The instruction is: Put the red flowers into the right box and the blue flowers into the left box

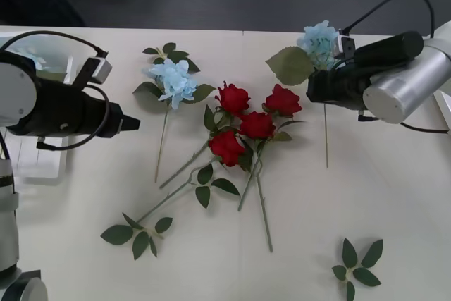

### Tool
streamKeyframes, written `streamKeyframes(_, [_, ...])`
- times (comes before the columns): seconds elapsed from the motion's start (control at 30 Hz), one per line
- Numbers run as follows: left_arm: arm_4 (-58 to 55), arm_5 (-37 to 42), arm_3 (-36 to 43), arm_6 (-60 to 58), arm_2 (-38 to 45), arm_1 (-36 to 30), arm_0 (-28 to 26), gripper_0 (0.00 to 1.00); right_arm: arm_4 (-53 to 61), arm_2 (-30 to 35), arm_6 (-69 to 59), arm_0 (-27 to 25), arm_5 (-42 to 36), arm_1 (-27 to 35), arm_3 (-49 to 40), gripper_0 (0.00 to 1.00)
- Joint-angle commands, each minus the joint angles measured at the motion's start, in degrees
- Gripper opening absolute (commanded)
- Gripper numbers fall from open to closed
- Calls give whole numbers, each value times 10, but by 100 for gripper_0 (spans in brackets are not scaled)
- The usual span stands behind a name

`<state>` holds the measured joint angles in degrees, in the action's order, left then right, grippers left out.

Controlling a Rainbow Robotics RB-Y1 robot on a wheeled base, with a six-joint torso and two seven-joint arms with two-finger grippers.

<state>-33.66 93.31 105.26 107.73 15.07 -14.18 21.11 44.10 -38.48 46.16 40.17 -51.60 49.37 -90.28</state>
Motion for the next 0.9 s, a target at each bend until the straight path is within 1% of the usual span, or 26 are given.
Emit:
streamKeyframes(0.03, [21,-24,-48,-1,-9,6,44,100,0,41,-12,-7,-30,23,-62,0])
streamKeyframes(0.17, [24,-78,-108,0,-24,8,66,100,1,70,-6,-26,-72,33,-106,0])
streamKeyframes(0.33, [28,-123,-162,0,-43,8,86,100,3,102,6,-45,-110,39,-157,0])
streamKeyframes(0.47, [29,-162,-211,2,-64,8,101,100,14,156,51,-77,-142,40,-218,0])
streamKeyframes(0.53, [29,-178,-227,2,-73,8,106,100,28,186,75,-92,-153,37,-247,0])
streamKeyframes(0.73, [34,-220,-269,3,-103,8,118,100,69,249,148,-129,-170,37,-314,0])
streamKeyframes(0.9, [48,-247,-284,2,-115,24,122,100,83,282,221,-158,-169,28,-354,0])
